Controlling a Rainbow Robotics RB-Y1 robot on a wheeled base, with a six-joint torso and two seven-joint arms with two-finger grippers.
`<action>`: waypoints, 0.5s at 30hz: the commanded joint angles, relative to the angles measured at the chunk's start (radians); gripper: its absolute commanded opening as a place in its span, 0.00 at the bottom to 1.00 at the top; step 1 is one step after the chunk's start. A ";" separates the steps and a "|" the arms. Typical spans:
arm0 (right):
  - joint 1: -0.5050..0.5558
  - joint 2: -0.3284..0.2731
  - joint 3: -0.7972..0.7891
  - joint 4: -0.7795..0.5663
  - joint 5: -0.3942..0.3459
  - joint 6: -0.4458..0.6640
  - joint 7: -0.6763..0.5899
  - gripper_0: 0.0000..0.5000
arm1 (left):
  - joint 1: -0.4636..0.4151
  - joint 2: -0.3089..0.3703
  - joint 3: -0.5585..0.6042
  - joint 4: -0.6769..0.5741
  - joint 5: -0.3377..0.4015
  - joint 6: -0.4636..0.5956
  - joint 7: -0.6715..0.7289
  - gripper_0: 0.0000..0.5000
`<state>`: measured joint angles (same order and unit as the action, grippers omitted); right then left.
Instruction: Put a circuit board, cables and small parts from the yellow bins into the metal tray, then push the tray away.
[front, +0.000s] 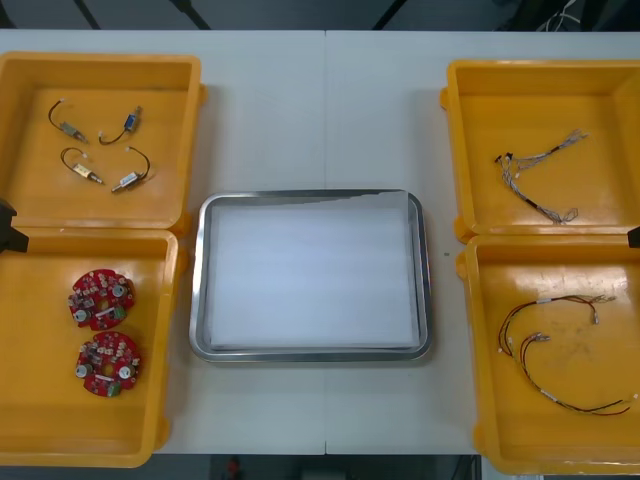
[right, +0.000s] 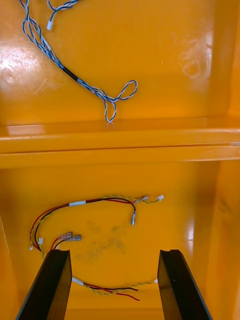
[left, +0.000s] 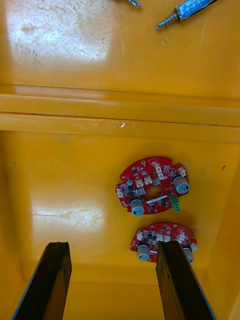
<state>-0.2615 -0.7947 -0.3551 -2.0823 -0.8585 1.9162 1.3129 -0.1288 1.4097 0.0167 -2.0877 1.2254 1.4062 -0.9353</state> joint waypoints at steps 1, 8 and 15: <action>0.008 -0.041 -0.028 -0.025 0.007 0.004 0.046 1.00 | 0.012 0.054 0.034 -0.018 0.006 0.010 -0.071 1.00; 0.008 -0.041 -0.028 -0.025 0.007 0.004 0.046 1.00 | 0.012 0.054 0.034 -0.018 0.006 0.010 -0.071 1.00; 0.008 -0.041 -0.028 -0.025 0.007 0.004 0.046 1.00 | 0.012 0.054 0.034 -0.018 0.006 0.010 -0.071 1.00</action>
<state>-0.2615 -0.7947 -0.3551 -2.0823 -0.8585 1.9162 1.3129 -0.1288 1.4097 0.0167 -2.0877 1.2254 1.4062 -0.9353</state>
